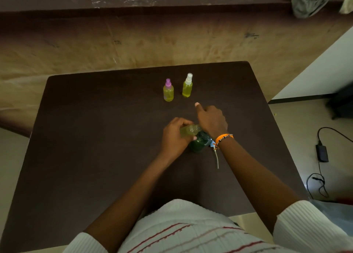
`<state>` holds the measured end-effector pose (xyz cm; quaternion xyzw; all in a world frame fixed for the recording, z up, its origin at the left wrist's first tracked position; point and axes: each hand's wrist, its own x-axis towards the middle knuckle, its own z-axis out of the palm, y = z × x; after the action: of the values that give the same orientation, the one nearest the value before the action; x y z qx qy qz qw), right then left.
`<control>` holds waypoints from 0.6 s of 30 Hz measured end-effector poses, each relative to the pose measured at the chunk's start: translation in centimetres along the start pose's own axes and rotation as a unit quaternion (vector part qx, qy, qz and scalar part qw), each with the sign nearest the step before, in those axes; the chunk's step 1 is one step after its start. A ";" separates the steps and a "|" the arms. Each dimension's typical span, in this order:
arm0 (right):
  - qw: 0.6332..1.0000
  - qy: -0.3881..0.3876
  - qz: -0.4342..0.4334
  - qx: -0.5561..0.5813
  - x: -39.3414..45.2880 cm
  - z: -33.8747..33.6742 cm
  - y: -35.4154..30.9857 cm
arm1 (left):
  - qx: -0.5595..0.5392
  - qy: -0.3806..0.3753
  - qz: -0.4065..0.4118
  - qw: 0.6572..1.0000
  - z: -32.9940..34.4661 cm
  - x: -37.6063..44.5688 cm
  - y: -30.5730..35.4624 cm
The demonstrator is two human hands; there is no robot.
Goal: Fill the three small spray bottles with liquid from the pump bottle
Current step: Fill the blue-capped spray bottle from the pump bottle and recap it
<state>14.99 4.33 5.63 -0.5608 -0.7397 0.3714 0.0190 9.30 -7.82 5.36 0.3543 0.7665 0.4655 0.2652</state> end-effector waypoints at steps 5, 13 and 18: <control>0.999 0.034 -0.009 0.007 -0.3 0.2 -0.1 | 0.010 -0.001 -0.004 1.000 0.2 0.1 -0.3; 1.000 -0.030 0.001 -0.008 0.2 -0.4 -0.2 | -0.008 -0.003 -0.003 1.000 -0.1 0.0 -0.1; 1.000 0.028 0.001 0.013 -0.3 0.1 0.2 | -0.007 -0.007 -0.007 1.000 0.1 -0.1 -0.2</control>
<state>15.21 4.02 5.52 -0.5716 -0.7333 0.3652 0.0466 9.31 -7.93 5.13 0.3500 0.7638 0.4667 0.2763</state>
